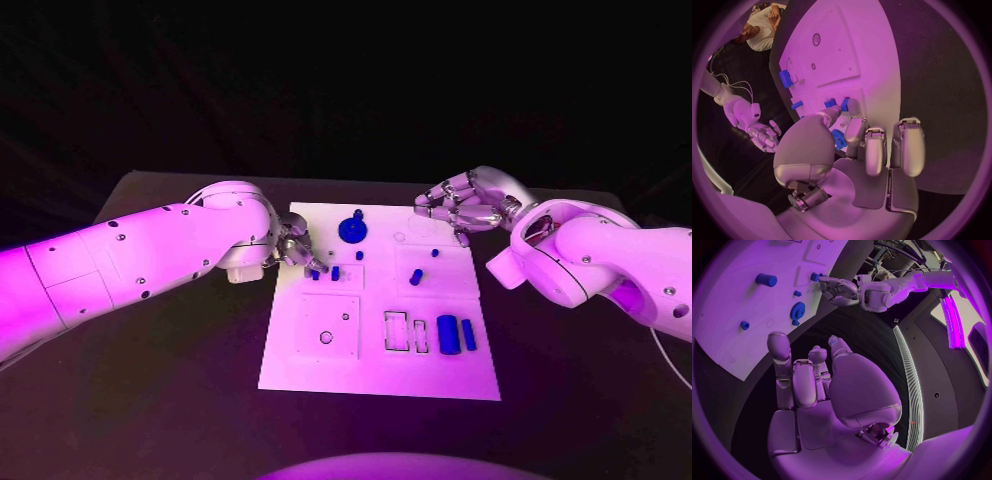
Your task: Assemble the parts on the task board
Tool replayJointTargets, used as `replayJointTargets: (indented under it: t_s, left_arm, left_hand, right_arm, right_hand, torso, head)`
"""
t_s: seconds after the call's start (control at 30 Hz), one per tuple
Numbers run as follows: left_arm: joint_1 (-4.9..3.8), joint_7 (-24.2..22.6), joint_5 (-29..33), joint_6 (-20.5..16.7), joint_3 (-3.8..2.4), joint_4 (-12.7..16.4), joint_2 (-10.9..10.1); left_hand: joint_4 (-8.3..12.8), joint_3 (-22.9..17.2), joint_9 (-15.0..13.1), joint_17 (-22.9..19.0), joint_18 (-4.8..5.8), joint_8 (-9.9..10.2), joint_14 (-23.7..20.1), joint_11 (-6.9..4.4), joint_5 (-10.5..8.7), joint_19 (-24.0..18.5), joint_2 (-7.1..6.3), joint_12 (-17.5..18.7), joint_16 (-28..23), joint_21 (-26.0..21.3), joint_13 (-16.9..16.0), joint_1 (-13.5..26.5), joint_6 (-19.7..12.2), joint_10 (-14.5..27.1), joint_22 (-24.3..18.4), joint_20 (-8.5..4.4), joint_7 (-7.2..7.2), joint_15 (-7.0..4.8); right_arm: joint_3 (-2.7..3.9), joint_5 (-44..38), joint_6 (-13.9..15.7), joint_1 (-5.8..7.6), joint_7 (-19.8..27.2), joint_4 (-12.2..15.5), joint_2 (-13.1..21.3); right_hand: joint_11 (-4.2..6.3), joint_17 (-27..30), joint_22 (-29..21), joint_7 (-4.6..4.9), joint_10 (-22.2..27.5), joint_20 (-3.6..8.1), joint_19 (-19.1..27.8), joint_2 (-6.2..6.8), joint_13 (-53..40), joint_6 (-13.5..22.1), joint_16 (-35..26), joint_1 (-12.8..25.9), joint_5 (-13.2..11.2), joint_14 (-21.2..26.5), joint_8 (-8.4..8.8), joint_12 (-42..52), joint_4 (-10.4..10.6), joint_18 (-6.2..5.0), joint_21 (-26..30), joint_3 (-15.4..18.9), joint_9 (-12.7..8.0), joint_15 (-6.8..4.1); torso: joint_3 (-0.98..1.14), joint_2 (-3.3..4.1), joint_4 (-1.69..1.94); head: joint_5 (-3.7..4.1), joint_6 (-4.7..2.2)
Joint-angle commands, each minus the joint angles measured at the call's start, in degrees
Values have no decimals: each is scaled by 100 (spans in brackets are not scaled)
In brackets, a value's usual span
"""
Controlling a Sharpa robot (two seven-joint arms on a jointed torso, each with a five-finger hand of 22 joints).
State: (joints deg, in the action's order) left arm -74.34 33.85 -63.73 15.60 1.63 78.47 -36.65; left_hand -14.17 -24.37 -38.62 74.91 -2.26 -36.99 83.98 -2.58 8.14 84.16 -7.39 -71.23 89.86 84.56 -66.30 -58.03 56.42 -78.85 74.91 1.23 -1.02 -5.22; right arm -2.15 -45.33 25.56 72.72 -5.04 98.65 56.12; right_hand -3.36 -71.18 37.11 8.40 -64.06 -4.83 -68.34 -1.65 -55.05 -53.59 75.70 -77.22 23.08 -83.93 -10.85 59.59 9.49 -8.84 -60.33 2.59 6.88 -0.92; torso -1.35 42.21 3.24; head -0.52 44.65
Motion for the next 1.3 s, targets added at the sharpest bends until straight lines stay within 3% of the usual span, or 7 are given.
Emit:
replayJointTargets:
  t_s: [0.03,0.5,0.8,1.03,1.17,1.23,1.3]
  left_arm:
    - [15,41,1,48,9,-8,16]
    - [17,2,1,-187,-11,2,-24]
    - [16,-316,273,-995,-34,144,-199]
    - [13,-1035,786,-1788,-54,209,-312]
    - [13,-1655,965,-2015,-56,182,-300]
    - [13,-2012,978,-2099,-53,162,-266]
    - [15,-2360,859,-2092,-45,131,-213]
  left_hand:
    - [-25,79,10,1509,70,25,602,-12,-36,290,5,-32,14,19,-9,44,53,-48,1020,-38,2,-38]
    - [-239,848,27,1509,66,73,602,-21,-53,287,68,-4,14,-2,-7,185,90,-53,1019,-50,14,-52]
    - [-253,1306,22,1509,50,91,602,-20,-51,260,196,76,14,-64,66,367,58,-4,974,-59,8,-57]
    - [-252,1640,137,1460,-192,371,584,180,-16,-258,469,1376,-25,-1048,1482,235,-499,987,176,60,-229,97]
    - [-255,1745,299,415,-472,572,108,427,-13,-1056,578,2265,-959,-2516,2361,-108,-976,1958,-944,233,-465,285]
    - [-176,1722,431,-743,-712,730,-688,639,-7,-2051,593,2646,-2143,-4129,2592,-558,-1359,2588,-2117,382,-694,504]
    - [-169,1744,532,-1783,-732,756,-1502,764,-12,-2380,545,2862,-3262,-4643,2818,-968,-1475,2853,-2440,513,-819,630]
  right_arm:
    - [0,-24,-67,-4,33,5,-4]
    - [0,-14,-98,-4,41,-12,-21]
    - [0,-8,-115,-4,44,-32,-35]
    - [0,-6,-120,-4,45,-41,-42]
    - [0,-4,-115,-4,46,-43,-41]
    - [-1,-4,-112,-4,48,-47,-42]
    - [-1,-3,-97,-4,57,-53,-46]
  right_hand:
    - [-15,12,-11,9,42,-13,33,-27,9,32,-26,-47,25,-165,-12,6,45,-45,34,5,-5,-4]
    - [-18,48,-70,12,62,-14,60,-23,28,41,-58,-40,32,-153,-10,-9,57,-54,73,12,-7,-1]
    - [-19,60,-84,13,70,-16,68,-23,34,46,-70,-42,37,-147,-8,-14,62,-56,84,12,-8,1]
    - [-19,61,-90,13,71,-17,71,-26,31,49,-73,-54,51,-145,-8,-9,62,-56,91,7,-9,2]
    - [-19,61,-90,13,71,-17,71,-26,31,49,-73,-54,51,-145,-8,-9,62,-56,91,7,-9,2]
    - [-19,61,-93,13,72,-17,73,-27,31,51,-75,-60,62,-144,-9,-8,63,-57,95,5,-10,2]
    - [-19,61,-93,13,72,-17,73,-27,31,51,-75,-60,62,-144,-9,-8,63,-57,95,5,-10,2]
  torso:
    - [-2,-1,-1]
    - [-9,-1,-2]
    - [-6,0,4]
    - [-5,-2,1]
    - [-4,2,2]
    - [-6,0,-1]
    - [-6,-4,-1]
  head:
    - [-3,4]
    - [-7,-3]
    - [4,2]
    - [10,1]
    - [21,-11]
    - [29,-27]
    - [39,-42]
